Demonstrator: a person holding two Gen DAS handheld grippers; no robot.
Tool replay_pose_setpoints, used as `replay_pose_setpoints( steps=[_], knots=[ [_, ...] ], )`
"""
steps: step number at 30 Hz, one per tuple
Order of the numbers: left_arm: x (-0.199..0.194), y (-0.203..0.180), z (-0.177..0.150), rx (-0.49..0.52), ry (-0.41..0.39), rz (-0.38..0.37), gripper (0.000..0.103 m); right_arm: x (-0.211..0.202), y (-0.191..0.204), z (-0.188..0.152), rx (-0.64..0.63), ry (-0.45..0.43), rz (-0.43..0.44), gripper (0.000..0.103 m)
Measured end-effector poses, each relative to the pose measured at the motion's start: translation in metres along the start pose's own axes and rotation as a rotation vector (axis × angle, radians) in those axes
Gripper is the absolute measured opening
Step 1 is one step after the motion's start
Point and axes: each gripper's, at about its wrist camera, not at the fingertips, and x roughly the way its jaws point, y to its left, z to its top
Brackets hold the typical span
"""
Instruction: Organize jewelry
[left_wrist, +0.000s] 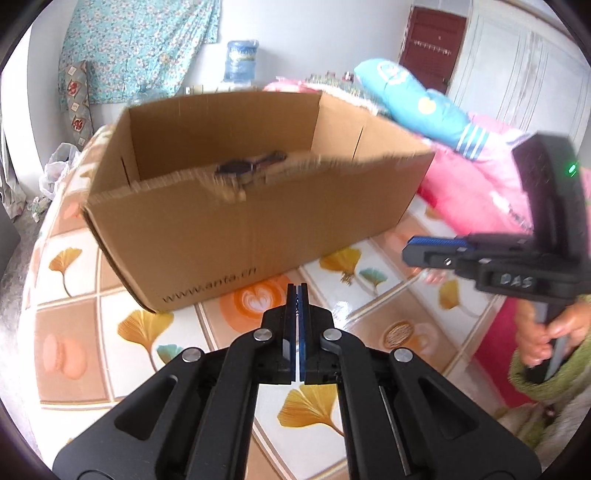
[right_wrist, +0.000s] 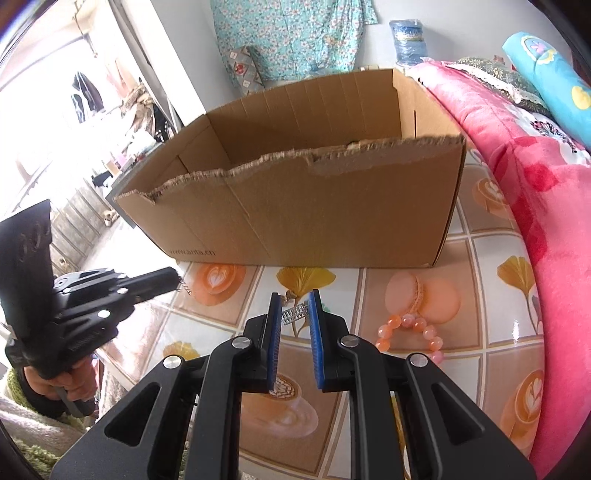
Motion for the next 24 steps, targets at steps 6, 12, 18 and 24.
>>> replay_pose_setpoints(
  steps=[6,12,18,24],
  knots=[
    [-0.037,-0.011,0.028,0.012,-0.09,-0.084,0.0,-0.03,0.007,0.019,-0.019,-0.084,0.036,0.015],
    [-0.062,-0.014,0.074,0.058,-0.187,-0.138,0.0,-0.06,0.01,0.055,-0.058,-0.214,0.058,0.015],
    [-0.019,-0.001,0.123,0.066,-0.095,-0.147,0.0,-0.042,-0.001,0.089,-0.077,-0.201,0.077,0.015],
    [0.057,0.035,0.154,-0.045,0.132,-0.152,0.0,0.015,-0.016,0.127,-0.054,-0.006,0.099,0.015]
  ],
)
